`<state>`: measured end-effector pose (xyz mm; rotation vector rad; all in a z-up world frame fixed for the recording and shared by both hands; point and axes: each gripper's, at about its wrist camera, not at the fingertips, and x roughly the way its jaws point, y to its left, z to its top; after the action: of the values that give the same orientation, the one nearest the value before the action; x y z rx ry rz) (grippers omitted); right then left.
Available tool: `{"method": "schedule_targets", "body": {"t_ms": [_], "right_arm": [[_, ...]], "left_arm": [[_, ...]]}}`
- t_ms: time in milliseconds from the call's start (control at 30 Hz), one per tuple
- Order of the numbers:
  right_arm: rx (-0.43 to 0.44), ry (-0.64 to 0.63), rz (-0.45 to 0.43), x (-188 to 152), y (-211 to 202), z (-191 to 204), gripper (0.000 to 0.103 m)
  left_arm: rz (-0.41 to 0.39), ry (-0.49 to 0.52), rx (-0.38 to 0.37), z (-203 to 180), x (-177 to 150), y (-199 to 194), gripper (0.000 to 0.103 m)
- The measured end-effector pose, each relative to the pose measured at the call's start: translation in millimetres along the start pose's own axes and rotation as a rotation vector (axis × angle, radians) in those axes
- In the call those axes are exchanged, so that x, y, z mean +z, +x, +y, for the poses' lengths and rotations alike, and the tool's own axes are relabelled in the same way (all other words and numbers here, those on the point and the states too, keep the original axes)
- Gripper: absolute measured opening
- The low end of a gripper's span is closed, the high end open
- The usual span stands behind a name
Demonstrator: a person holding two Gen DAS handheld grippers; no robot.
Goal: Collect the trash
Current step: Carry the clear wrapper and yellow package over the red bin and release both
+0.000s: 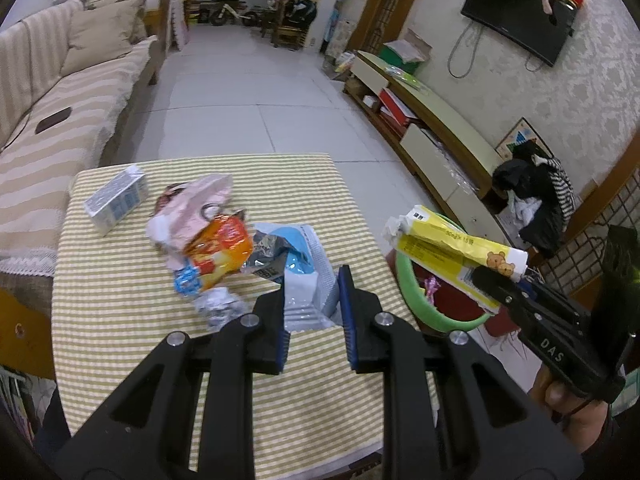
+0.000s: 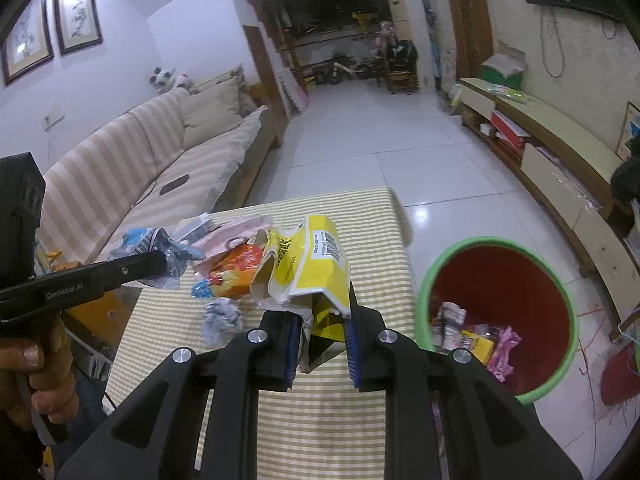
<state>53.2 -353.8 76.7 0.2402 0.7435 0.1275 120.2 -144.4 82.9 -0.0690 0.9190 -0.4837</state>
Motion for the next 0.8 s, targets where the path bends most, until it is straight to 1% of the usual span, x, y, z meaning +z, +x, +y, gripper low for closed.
{"method": "schedule_targets", "body": {"t_ms": [100,400,800], "right_arm": [[-0.022,0.021,-0.008,-0.3,-4.2,-14.2,0.019],[-0.102,0.105,-0.027,-1.0,-19.9,-67.2,0.019],[-0.195,0.196,-0.037,-5.6,-33.9,-129.3,0.019]], "left_arm": [[0.007,0.019,-0.021,-12.6,3.7,7.3,0.020],[0.028,0.099,-0.100,-65.9,18.6,34.8,0.020],[0.081,0.186,-0.191,-132.1,29.1,79.6,0.020]]}}
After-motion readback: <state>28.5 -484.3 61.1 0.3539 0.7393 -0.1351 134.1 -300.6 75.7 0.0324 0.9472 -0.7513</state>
